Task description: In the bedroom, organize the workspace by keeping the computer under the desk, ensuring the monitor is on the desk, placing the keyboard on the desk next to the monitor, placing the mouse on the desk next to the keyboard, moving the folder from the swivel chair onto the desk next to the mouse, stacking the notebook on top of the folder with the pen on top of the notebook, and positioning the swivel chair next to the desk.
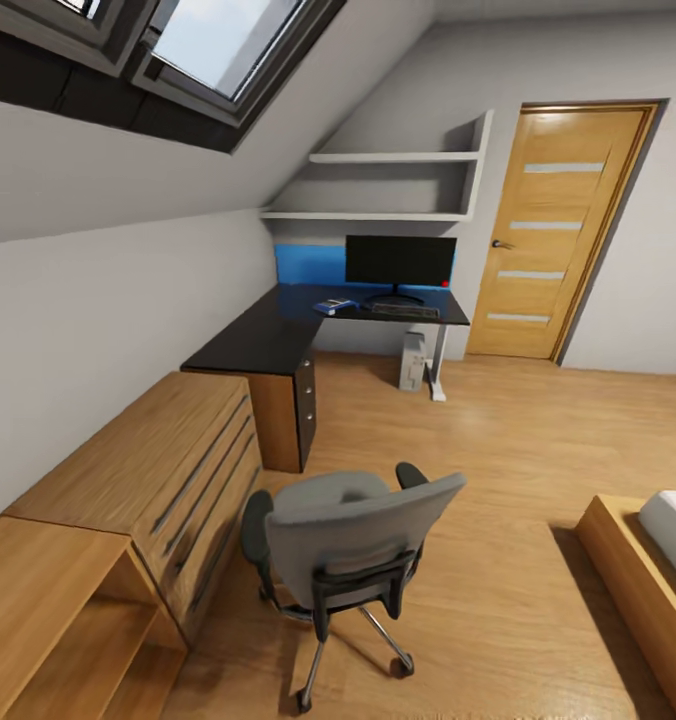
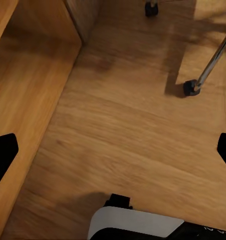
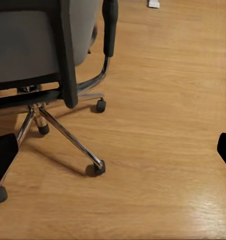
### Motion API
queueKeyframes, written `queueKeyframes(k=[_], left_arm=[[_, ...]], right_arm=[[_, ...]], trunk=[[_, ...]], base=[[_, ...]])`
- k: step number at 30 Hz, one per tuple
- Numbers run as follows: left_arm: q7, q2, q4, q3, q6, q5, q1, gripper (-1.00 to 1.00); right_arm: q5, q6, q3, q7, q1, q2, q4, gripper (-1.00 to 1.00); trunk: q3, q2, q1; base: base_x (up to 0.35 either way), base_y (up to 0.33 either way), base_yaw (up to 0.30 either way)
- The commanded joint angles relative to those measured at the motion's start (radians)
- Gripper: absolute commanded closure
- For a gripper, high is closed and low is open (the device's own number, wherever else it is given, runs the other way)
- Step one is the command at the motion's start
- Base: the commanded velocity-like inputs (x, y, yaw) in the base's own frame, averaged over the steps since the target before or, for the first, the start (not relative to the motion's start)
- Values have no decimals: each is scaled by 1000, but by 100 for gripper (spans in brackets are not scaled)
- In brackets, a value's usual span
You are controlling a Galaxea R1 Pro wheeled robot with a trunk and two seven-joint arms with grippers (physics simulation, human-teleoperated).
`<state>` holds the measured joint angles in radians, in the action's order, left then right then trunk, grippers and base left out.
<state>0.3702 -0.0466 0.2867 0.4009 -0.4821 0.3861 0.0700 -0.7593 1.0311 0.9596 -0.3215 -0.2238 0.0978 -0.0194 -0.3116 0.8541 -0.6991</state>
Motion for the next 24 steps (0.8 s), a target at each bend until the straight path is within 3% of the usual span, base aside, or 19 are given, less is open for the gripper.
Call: queueKeyframes(k=[1, 16, 24], left_arm=[[8, 1, 0, 9, -3, 4, 1, -100], [8, 1, 0, 9, -3, 5, 1, -100], [7, 1, 0, 9, -3, 5, 1, -100]], right_arm=[[1, 1, 8, -9, -1, 1, -2, -100], [1, -3, 10, -8, 0, 0, -2, -100], [1, -5, 11, -7, 0, 2, -2, -100]], trunk=[[-1, 1, 0], [-1, 1, 0], [-1, 1, 0]], base=[[0, 13, -300], [0, 5, -300], [0, 205, -298]])
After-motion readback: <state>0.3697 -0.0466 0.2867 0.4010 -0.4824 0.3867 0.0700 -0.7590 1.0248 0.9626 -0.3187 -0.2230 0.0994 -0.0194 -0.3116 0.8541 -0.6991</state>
